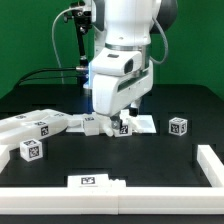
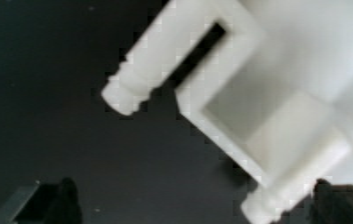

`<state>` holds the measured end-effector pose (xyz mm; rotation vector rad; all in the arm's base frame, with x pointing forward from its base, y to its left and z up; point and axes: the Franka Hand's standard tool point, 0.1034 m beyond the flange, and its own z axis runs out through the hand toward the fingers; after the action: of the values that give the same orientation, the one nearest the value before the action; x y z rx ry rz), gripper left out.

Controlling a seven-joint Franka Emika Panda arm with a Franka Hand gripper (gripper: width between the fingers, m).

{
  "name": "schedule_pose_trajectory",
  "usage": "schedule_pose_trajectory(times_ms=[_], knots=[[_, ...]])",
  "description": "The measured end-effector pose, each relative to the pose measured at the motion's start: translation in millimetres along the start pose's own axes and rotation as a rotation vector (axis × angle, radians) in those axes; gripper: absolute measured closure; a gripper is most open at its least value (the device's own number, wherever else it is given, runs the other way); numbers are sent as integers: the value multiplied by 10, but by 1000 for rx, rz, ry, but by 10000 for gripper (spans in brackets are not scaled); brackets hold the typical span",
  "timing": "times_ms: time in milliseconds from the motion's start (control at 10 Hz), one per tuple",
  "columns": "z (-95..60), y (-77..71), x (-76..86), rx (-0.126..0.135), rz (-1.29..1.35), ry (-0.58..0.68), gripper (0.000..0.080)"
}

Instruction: Assemble chair

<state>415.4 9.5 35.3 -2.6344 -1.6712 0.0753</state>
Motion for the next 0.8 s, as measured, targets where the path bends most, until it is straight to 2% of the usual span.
schedule_pose_trajectory(times_ms=[200,300,500,800], knots=[[4,-22,52,-12,-226,-11,150],[-3,3,43,-30,-441,-14,150],[90,-30,18,-10,-635,-22,150],[234,-58,-13,20,-661,-17,150]])
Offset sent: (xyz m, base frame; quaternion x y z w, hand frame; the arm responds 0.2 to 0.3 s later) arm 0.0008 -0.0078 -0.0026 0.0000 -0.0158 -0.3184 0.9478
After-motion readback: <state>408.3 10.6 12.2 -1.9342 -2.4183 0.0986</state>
